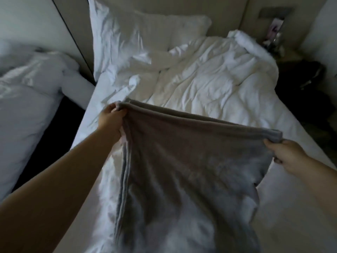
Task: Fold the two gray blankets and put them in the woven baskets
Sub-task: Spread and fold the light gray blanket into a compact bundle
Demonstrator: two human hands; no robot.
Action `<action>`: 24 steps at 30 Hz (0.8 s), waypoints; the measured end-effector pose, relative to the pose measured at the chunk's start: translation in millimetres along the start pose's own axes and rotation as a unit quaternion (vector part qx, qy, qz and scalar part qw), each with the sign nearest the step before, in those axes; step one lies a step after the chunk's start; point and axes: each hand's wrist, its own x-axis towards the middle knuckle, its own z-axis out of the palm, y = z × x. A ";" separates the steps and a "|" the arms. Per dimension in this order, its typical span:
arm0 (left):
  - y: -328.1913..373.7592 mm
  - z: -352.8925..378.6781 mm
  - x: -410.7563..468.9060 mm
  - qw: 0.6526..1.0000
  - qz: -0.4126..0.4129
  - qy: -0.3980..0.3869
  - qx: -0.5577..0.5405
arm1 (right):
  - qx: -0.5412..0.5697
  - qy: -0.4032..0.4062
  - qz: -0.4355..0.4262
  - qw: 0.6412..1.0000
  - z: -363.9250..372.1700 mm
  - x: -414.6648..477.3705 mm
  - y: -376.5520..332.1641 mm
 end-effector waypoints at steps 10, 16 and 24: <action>293.9 -47.2 -80.7 0.977 0.177 -0.004 -0.121 | 0.366 -0.118 -0.153 0.911 -105.2 -119.2 -309.0; 387.3 -88.6 -131.9 0.959 0.249 0.011 -0.137 | 0.393 -0.064 -0.309 0.864 -169.6 -184.0 -388.3; 420.6 -117.0 -147.3 0.918 0.366 0.151 0.036 | 0.378 -0.036 -0.346 0.858 -198.0 -237.4 -418.4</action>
